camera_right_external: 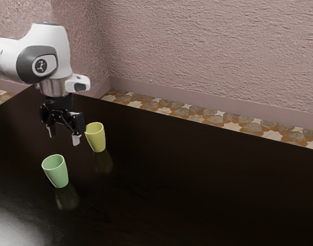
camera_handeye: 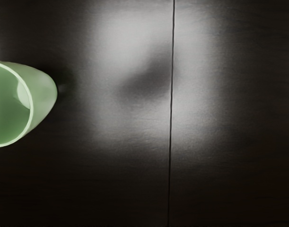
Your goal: Place the left cup onto the right cup
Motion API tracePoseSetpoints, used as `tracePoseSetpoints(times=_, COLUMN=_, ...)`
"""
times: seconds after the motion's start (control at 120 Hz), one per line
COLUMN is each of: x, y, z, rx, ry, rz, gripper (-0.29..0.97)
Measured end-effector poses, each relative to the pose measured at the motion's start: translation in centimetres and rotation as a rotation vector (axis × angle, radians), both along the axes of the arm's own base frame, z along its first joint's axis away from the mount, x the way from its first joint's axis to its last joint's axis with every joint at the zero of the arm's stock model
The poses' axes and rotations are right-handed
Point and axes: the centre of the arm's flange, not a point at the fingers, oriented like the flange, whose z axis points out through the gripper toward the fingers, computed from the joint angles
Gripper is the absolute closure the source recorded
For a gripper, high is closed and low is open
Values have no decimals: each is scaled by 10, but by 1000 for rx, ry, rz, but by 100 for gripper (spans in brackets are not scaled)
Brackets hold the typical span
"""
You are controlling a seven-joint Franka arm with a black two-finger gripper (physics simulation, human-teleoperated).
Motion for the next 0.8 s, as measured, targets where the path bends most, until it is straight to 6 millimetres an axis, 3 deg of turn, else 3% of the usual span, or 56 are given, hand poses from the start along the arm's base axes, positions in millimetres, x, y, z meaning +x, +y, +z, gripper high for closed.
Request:
tracePoseSetpoints(times=0.175, x=-5, y=0, z=-38, rx=3, ry=2, rz=10, gripper=0)
tracePoseSetpoints(times=0.417, x=5, y=-2, z=-66, rx=7, ry=-35, rz=17, gripper=0)
tracePoseSetpoints(times=0.8, x=13, y=-21, z=-105, rx=14, ry=-52, rz=9, gripper=0)
